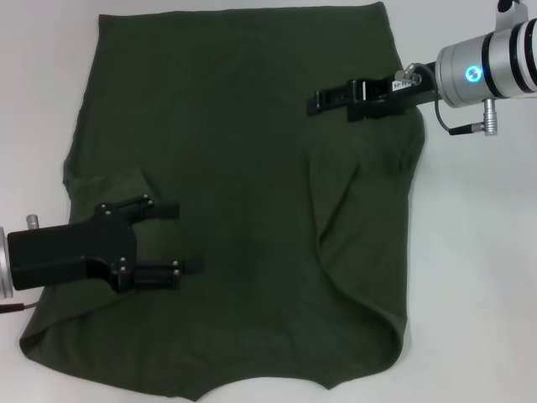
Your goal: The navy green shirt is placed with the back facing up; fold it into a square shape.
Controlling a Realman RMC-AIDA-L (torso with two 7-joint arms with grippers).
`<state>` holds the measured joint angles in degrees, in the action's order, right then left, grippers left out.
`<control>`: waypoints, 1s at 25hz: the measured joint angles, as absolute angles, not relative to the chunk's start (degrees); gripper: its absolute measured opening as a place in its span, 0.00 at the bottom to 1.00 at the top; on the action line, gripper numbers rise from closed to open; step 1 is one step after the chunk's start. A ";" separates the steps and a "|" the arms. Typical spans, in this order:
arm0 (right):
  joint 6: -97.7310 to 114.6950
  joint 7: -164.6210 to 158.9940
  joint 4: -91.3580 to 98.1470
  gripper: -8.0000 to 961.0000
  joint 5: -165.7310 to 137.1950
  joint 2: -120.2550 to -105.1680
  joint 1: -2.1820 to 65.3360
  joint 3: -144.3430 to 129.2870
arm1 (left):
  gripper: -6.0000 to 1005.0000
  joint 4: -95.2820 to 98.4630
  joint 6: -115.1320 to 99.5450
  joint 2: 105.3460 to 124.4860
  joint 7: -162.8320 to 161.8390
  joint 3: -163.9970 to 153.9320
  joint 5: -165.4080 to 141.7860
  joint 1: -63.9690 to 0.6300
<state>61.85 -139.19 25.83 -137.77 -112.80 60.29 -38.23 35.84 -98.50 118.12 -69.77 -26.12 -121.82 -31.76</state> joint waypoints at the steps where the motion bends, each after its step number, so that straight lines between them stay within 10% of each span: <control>1: 61.77 -139.45 25.83 0.89 -137.77 -112.83 60.32 -38.70 | 0.95 35.85 -98.52 118.12 -69.74 -26.14 -121.82 -31.72; 25: 51.14 -141.42 22.15 0.94 -140.28 -114.10 57.56 -43.50 | 0.95 35.77 -99.94 118.58 -69.61 -26.37 -121.83 -31.64</control>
